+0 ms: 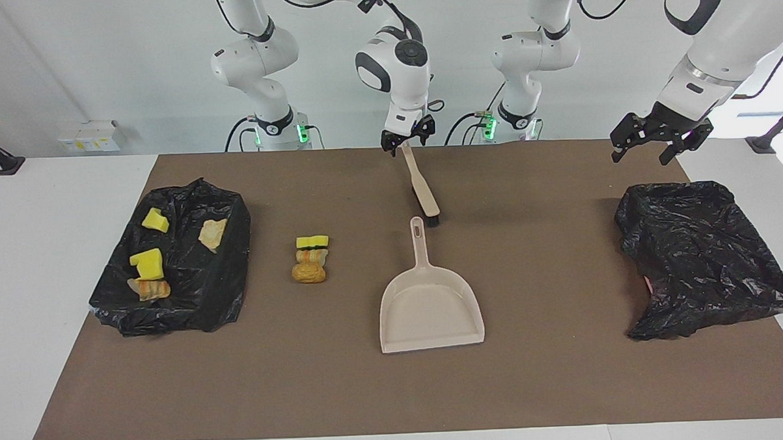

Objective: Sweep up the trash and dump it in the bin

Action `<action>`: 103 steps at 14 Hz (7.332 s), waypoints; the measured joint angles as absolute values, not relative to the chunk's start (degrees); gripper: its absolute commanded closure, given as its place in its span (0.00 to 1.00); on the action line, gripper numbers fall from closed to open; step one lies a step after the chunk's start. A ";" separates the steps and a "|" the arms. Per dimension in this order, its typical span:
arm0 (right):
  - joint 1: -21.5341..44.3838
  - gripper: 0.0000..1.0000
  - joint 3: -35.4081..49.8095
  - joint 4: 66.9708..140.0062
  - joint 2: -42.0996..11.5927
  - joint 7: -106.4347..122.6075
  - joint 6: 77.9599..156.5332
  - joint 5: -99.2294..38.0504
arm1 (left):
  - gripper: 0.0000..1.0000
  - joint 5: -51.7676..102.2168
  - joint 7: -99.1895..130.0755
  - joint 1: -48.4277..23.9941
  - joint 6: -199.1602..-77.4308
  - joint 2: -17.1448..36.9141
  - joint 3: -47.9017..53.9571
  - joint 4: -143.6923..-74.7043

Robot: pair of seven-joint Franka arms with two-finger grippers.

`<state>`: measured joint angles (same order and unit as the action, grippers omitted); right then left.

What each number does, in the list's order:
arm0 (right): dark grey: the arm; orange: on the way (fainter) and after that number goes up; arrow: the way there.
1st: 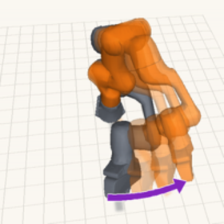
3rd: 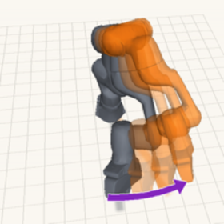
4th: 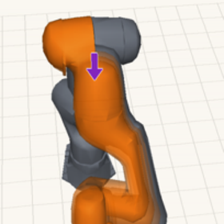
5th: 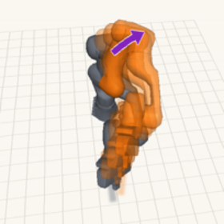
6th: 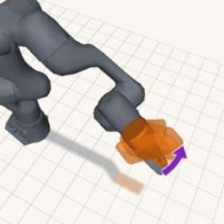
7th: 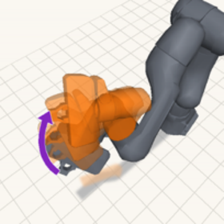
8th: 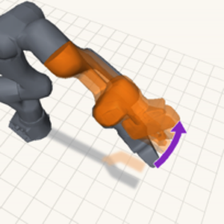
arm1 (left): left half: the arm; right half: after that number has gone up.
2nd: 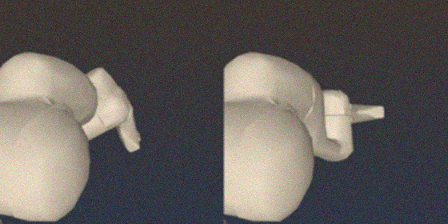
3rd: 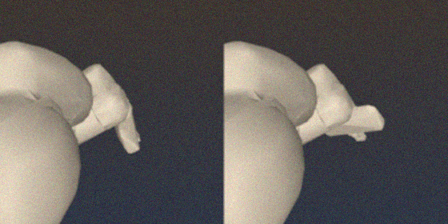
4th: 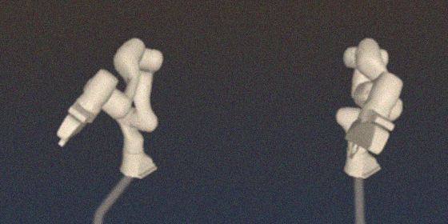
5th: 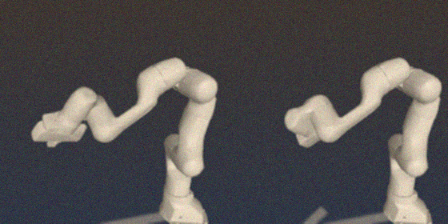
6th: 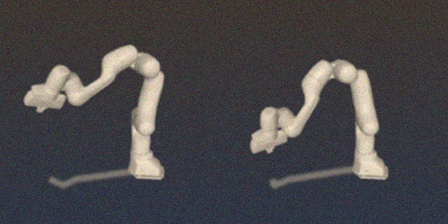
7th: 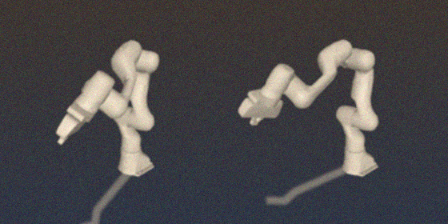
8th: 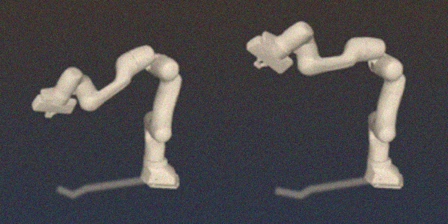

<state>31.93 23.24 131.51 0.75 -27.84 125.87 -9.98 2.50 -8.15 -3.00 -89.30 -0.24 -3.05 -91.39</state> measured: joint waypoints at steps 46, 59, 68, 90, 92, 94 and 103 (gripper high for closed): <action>-3.05 1.00 20.73 136.82 6.28 -14.66 122.64 1.15 | 1.00 0.22 41.91 -41.70 -126.60 21.94 -2.03 -100.87; -5.81 1.00 20.11 135.98 14.57 -15.20 111.94 4.29 | 1.00 -0.07 2.28 -29.80 -121.07 17.10 -3.54 -100.86; -1.08 1.00 20.66 137.13 8.65 -24.36 114.32 1.78 | 1.00 -0.07 -51.75 -18.54 -120.65 17.10 -3.53 -103.09; 1.90 1.00 20.53 136.23 3.32 -26.16 117.86 3.50 | 1.00 -0.09 -60.95 -28.89 -122.38 12.50 -2.34 -112.26; 4.06 1.00 20.76 135.92 3.17 -26.44 117.89 -1.74 | 1.00 -0.09 -60.67 -29.03 -122.38 12.49 -2.33 -112.33; 5.39 1.00 20.82 134.98 2.82 -25.29 117.89 -6.67 | 1.00 -0.09 -60.42 -29.17 -122.40 12.47 -2.32 -112.42; 12.57 1.00 20.95 122.98 -3.99 -26.11 117.71 -24.48 | 1.00 -0.10 -58.34 -30.01 -122.92 12.16 -2.29 -112.87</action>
